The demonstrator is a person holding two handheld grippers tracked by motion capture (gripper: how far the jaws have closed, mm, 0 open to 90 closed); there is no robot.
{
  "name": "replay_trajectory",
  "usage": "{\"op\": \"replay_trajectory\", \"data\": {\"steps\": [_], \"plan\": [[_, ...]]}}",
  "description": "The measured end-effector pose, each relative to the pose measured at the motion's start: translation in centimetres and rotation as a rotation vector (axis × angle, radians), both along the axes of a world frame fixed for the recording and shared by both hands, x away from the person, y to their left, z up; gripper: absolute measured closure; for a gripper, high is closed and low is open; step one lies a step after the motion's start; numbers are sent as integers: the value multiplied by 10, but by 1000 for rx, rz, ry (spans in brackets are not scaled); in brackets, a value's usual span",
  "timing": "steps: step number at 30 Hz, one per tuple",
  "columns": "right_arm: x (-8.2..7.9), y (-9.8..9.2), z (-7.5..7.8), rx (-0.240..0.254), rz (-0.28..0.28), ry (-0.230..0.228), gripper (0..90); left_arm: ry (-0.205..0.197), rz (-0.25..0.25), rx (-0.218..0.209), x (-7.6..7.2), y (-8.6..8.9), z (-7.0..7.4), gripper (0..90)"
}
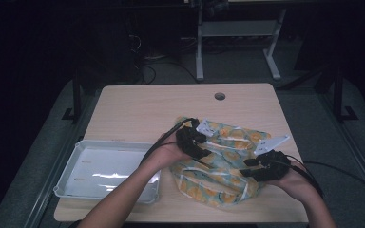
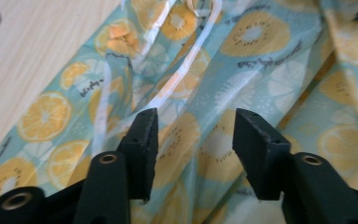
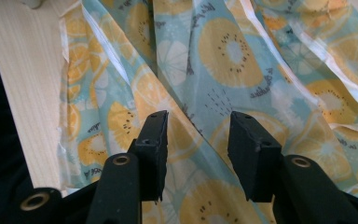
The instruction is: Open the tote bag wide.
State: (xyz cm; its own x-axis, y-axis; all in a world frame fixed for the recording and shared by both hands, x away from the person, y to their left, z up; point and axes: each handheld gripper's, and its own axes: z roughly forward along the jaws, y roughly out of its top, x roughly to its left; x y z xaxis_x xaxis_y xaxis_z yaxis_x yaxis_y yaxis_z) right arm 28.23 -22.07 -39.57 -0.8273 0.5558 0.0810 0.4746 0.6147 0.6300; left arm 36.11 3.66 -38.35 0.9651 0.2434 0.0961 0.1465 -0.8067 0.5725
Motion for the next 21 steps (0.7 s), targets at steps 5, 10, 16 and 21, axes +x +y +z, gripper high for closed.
{"op": "replay_trajectory", "data": {"steps": [5, 10, 16, 21], "plan": [[-1, 7, 4, 28, 47, -4, 570, 11, -8, 9, 2, -3, -5, 734], [1, 17, 6, 38, 97, -20, 570, 29, -21, 8, 2, -2, -5, 893], [3, 29, 1, -3, 131, -39, 697, 36, -18, 1, 1, -2, -6, 897], [3, 28, -4, -22, 164, -10, 889, 32, 3, -16, 4, -1, -3, 898]]}}
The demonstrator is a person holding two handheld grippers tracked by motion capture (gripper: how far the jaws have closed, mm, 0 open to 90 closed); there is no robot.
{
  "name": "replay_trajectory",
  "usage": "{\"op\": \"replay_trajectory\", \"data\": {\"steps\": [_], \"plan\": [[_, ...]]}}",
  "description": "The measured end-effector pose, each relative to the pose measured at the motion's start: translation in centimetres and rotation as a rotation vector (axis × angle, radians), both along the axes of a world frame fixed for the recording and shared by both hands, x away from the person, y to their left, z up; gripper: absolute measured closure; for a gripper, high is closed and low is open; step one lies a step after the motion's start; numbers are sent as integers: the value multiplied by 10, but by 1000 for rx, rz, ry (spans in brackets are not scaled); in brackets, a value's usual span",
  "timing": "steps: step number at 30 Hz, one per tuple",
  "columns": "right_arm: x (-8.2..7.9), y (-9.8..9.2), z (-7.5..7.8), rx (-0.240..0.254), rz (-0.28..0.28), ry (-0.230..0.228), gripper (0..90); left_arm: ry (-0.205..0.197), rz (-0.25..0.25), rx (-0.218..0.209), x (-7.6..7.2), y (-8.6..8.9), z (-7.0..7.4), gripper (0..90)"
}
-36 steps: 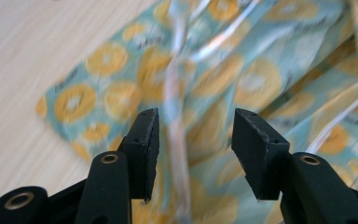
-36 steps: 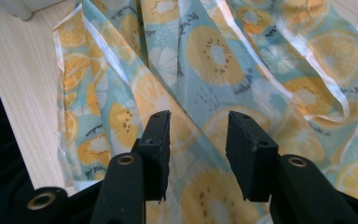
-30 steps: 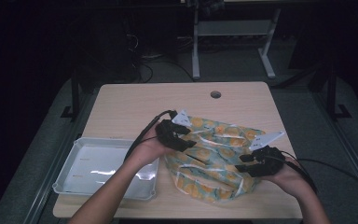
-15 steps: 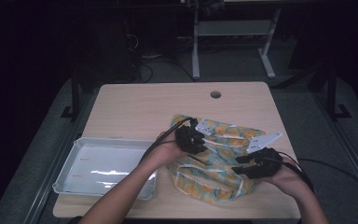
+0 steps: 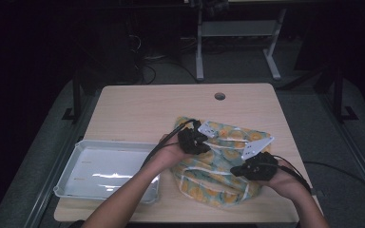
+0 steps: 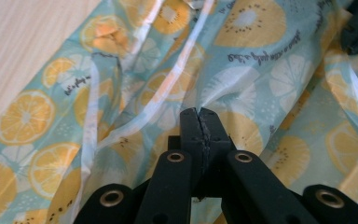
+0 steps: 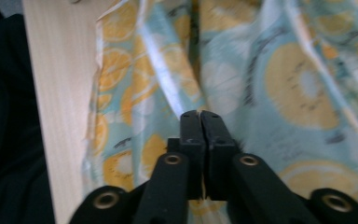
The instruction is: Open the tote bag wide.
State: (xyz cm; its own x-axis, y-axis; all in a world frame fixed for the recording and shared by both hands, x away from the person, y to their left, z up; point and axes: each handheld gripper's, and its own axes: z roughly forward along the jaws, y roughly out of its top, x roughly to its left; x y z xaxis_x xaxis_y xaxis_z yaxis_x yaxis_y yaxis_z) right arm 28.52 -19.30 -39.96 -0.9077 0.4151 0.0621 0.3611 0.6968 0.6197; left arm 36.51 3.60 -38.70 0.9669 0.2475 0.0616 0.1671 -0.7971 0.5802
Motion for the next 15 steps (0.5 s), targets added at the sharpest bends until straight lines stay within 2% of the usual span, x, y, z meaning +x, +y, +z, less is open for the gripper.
{"op": "replay_trajectory", "data": {"steps": [2, 4, 6, 8, 12, 15], "plan": [[-3, 0, -3, 6, 6, 29, 892, -1, 16, -15, 3, 0, 1, 899], [-4, 0, -6, -6, 23, 30, 892, 2, 27, -27, 5, 1, 1, 899], [-7, 0, -9, -6, 27, 55, 892, 1, 35, -42, 6, 1, 3, 899], [-9, -1, -13, -13, 31, 68, 892, -2, 36, -40, 8, 2, 5, 899], [-10, -3, -20, -33, 49, 65, 892, -7, 53, -63, 12, 3, 10, 899], [-14, -3, -24, -50, 39, 92, 893, -14, 56, -61, 16, 3, 14, 900]]}}
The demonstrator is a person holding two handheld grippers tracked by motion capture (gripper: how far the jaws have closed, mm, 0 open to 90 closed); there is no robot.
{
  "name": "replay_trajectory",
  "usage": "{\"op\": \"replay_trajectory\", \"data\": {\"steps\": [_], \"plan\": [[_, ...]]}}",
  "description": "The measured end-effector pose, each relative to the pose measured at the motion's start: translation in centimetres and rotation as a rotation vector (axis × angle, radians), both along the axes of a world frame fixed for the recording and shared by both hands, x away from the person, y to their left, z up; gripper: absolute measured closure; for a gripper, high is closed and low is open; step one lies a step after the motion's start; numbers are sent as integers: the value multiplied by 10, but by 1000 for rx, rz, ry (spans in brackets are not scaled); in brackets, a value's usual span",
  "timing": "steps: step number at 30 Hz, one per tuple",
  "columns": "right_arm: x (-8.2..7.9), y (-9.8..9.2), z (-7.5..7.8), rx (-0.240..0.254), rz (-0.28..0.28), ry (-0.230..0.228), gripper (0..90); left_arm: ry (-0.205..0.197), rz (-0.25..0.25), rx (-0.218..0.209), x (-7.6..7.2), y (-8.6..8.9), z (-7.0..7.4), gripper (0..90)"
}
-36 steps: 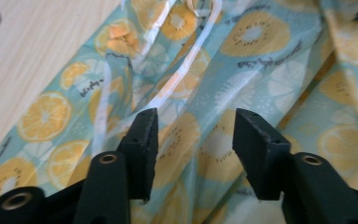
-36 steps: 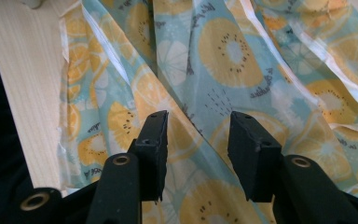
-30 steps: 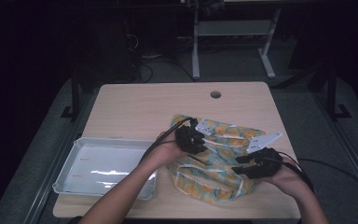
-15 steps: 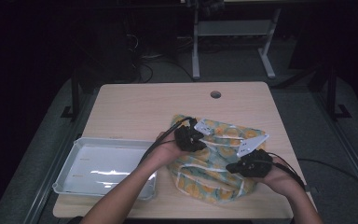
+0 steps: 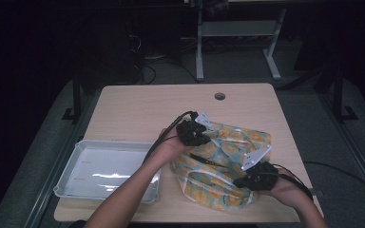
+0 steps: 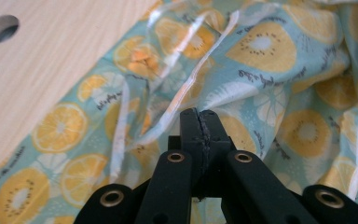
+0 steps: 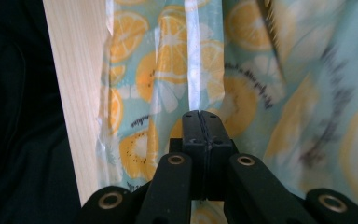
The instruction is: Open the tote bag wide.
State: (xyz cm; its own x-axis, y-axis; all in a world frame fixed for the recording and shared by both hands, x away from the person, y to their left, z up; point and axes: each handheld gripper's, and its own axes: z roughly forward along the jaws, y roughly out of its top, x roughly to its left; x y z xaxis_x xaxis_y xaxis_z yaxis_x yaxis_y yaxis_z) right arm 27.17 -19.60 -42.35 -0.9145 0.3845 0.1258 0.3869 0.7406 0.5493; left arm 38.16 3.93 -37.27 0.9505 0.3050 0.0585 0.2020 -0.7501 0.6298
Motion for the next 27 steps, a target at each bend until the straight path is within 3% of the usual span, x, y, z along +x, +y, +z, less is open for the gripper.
{"op": "replay_trajectory", "data": {"steps": [10, 17, 24, 27], "plan": [[-2, 3, -16, -49, 29, 43, 894, -9, 48, -27, 19, 1, 8, 900], [-2, 2, -21, -72, 38, 59, 895, 7, 109, -47, 39, 7, 2, 900], [-1, -3, -14, -46, 25, 26, 876, 36, 123, -44, 42, 7, -12, 892], [-2, -5, -8, -22, 4, 8, 829, 38, 125, -42, 40, 10, -11, 815]]}}
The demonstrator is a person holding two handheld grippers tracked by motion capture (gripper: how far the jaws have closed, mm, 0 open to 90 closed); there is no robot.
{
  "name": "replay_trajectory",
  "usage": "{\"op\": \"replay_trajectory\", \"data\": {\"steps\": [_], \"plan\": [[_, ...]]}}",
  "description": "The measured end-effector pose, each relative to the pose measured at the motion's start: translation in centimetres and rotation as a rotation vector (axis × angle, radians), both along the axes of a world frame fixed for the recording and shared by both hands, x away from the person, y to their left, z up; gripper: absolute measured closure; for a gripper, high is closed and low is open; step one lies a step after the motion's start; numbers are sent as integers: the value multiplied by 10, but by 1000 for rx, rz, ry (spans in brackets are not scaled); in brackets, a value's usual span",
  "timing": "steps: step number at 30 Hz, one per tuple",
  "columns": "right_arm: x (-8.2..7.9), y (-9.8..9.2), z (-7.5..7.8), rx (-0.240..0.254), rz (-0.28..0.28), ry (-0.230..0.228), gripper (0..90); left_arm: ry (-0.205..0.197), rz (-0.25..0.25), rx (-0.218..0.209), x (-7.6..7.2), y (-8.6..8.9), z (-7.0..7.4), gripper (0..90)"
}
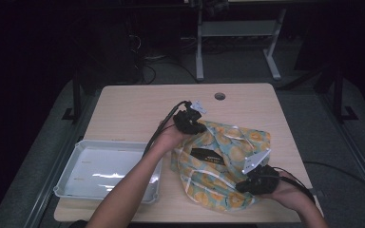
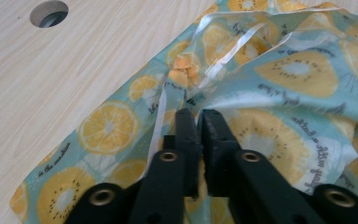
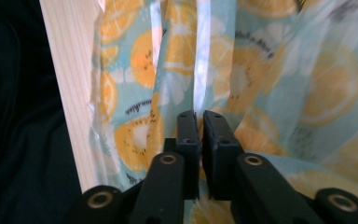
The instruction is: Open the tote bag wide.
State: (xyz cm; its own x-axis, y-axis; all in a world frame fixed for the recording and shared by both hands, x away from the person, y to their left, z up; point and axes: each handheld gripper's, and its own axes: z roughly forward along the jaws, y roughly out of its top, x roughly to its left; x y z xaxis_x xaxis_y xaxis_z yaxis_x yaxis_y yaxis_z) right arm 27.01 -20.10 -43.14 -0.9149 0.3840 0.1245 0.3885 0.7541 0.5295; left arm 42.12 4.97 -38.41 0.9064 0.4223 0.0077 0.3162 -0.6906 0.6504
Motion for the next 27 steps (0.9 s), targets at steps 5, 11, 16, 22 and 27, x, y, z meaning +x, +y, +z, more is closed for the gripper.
{"op": "replay_trajectory", "data": {"steps": [5, 11, 16, 22, 27], "plan": [[-1, -2, 10, 27, -61, -14, 742, -10, -25, -13, -11, 11, 12, 656], [0, -6, 25, 63, -140, -72, 661, -12, -37, -16, -26, 28, 24, 553], [1, -10, 35, 73, -226, -135, 529, -17, -51, 1, -40, 37, 21, 509], [10, 2, 36, 49, -281, -171, 491, -18, -50, 45, -48, 39, 10, 485], [17, 12, 36, 35, -308, -182, 476, -13, -41, 68, -49, 42, 1, 482]]}}
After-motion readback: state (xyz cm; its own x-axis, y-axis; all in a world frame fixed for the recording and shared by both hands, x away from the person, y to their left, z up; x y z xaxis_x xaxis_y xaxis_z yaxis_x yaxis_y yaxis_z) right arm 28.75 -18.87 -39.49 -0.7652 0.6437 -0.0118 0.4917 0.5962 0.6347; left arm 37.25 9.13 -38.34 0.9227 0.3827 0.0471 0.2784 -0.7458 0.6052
